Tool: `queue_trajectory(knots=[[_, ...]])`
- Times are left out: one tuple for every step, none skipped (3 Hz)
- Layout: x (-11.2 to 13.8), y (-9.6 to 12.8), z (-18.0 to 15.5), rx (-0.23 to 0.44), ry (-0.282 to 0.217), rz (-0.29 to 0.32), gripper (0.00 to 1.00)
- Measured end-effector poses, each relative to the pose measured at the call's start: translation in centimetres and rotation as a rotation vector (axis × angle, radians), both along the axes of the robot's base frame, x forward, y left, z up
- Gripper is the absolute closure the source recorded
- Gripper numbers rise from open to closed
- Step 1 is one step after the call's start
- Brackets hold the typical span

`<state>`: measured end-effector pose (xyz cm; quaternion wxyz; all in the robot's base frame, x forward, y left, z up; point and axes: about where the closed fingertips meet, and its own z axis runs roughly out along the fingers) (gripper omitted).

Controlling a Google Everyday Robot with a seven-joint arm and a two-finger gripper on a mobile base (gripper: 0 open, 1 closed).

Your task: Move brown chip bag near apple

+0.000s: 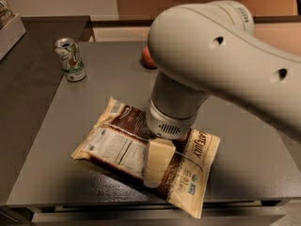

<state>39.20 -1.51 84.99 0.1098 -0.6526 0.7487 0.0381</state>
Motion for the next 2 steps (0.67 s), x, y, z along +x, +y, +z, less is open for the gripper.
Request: queue_trajectory(knots=[[0.74, 0.13, -0.31, 0.005, -0.004, -0.040, 0.00], [1.30, 0.11, -0.54, 0.003, -0.005, -0.066, 0.00]])
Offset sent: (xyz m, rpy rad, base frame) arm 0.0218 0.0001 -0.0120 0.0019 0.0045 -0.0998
